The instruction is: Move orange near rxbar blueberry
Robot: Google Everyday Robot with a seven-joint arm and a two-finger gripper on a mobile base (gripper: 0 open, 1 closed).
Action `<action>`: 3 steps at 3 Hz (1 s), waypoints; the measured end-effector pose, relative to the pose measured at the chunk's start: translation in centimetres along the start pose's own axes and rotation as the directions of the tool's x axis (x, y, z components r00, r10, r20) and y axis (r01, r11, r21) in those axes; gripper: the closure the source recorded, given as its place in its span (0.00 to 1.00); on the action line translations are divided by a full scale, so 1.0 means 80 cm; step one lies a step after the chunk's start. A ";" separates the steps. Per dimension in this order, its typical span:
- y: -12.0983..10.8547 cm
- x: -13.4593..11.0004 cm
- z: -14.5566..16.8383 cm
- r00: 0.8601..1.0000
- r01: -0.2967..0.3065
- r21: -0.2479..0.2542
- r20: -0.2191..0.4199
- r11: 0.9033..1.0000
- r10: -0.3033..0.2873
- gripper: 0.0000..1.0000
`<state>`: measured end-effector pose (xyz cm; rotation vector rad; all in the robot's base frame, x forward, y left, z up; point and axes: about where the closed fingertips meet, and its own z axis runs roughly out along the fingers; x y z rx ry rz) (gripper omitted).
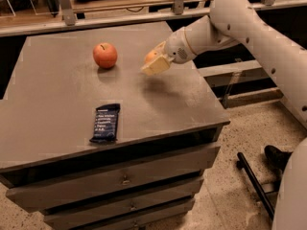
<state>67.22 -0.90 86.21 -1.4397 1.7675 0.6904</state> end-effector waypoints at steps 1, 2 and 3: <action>0.005 -0.005 0.005 1.000 0.006 -0.015 -0.002 1.000 -0.006 1.00; 0.008 -0.005 0.010 1.000 0.009 -0.033 -0.004 0.999 -0.009 1.00; 0.038 0.004 0.047 0.997 0.068 -0.148 -0.036 0.987 -0.074 1.00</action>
Offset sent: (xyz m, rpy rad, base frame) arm -0.0060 0.0104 -0.0020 -0.0066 0.0198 0.0481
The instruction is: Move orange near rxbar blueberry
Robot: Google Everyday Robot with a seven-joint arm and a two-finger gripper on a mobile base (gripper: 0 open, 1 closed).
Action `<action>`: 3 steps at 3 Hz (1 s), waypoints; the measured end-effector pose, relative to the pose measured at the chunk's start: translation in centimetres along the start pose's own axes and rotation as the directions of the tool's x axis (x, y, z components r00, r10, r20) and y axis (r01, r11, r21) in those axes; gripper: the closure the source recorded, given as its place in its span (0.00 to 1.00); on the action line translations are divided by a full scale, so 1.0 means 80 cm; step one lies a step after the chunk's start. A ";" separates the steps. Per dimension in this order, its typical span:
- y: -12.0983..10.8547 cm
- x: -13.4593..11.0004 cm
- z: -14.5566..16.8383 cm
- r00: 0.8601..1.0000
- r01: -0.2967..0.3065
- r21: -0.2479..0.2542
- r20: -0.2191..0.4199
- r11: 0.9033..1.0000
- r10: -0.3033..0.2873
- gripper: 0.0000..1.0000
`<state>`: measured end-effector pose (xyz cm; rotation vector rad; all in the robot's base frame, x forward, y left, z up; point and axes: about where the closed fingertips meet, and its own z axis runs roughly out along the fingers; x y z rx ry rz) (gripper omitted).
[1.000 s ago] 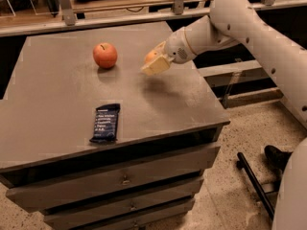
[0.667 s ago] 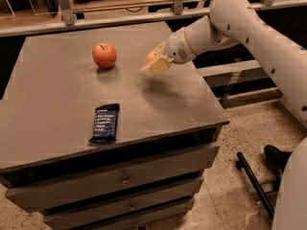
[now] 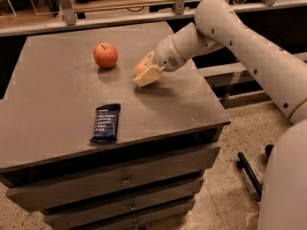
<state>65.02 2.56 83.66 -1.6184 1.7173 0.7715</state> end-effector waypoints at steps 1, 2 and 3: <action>0.030 0.005 0.032 0.996 0.068 -0.103 -0.043 0.992 -0.072 1.00; 0.030 -0.004 0.025 0.996 0.068 -0.103 -0.043 0.992 -0.073 1.00; 0.030 -0.008 0.022 0.996 0.068 -0.103 -0.043 0.992 -0.073 1.00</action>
Offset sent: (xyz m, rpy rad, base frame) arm -0.0903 0.0573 -0.0411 -0.1124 -0.0020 0.4448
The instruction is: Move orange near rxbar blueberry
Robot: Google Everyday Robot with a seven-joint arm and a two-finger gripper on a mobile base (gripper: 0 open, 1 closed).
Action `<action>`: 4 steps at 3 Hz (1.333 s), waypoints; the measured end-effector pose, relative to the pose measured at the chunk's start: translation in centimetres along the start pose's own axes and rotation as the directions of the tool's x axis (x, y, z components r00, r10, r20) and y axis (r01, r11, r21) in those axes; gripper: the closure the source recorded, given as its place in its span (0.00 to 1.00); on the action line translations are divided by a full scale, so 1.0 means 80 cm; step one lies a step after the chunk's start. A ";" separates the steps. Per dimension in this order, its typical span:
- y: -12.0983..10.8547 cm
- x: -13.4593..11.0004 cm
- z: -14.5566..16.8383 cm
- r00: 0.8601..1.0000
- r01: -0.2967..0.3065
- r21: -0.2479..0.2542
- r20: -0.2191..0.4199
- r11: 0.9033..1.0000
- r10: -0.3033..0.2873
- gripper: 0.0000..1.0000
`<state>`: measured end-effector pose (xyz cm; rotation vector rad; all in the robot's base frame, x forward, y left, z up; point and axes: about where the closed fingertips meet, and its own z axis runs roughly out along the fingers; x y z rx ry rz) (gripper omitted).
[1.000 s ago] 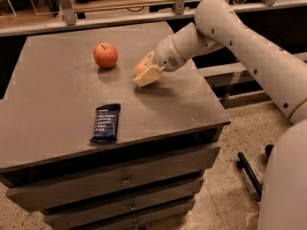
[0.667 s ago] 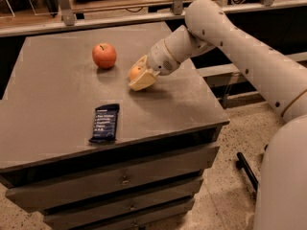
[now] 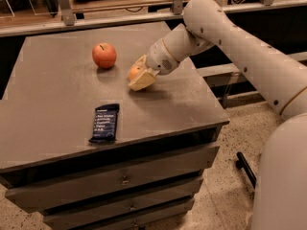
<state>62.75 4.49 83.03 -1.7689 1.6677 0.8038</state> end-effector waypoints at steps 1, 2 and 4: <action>0.006 -0.006 -0.002 0.997 0.035 -0.002 0.074 0.999 -0.034 1.00; 0.047 -0.030 -0.030 0.972 0.099 -0.017 0.216 0.995 -0.093 1.00; 0.137 -0.099 -0.119 0.961 0.199 0.000 0.195 0.980 -0.195 1.00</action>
Offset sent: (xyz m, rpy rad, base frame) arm -0.1459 -0.0590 0.1905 0.3926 -0.1737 0.1832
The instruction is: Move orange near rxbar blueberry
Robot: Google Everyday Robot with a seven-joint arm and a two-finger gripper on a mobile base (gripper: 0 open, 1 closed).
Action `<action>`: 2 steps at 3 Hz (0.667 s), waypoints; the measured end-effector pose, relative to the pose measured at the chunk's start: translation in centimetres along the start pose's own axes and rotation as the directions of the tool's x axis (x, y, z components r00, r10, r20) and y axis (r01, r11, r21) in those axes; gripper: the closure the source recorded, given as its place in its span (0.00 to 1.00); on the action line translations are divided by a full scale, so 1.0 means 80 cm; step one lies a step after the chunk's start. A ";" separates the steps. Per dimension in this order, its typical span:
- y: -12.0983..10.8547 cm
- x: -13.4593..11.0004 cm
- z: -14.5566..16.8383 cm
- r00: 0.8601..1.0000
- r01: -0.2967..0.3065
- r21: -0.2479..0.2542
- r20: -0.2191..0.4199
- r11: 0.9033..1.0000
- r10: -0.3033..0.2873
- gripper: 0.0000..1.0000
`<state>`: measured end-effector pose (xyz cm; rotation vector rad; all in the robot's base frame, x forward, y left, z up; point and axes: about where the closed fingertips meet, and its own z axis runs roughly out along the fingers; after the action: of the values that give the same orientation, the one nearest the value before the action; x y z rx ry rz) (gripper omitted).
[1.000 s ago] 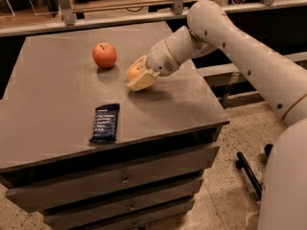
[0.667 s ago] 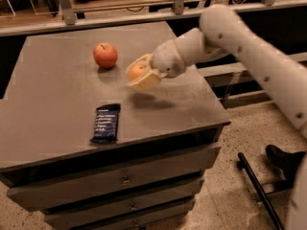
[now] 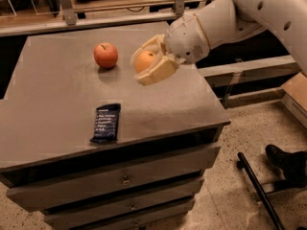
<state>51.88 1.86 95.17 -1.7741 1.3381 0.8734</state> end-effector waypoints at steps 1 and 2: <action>-0.028 0.030 0.039 1.000 -0.023 -0.030 -0.005 0.999 0.023 1.00; -0.173 0.101 0.186 0.999 0.027 -0.067 0.039 0.997 -0.025 1.00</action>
Offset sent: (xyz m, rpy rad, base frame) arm 0.2626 0.1785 -0.3578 0.0944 0.1787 0.1339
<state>65.85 13.50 83.01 -1.8128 1.2719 0.9439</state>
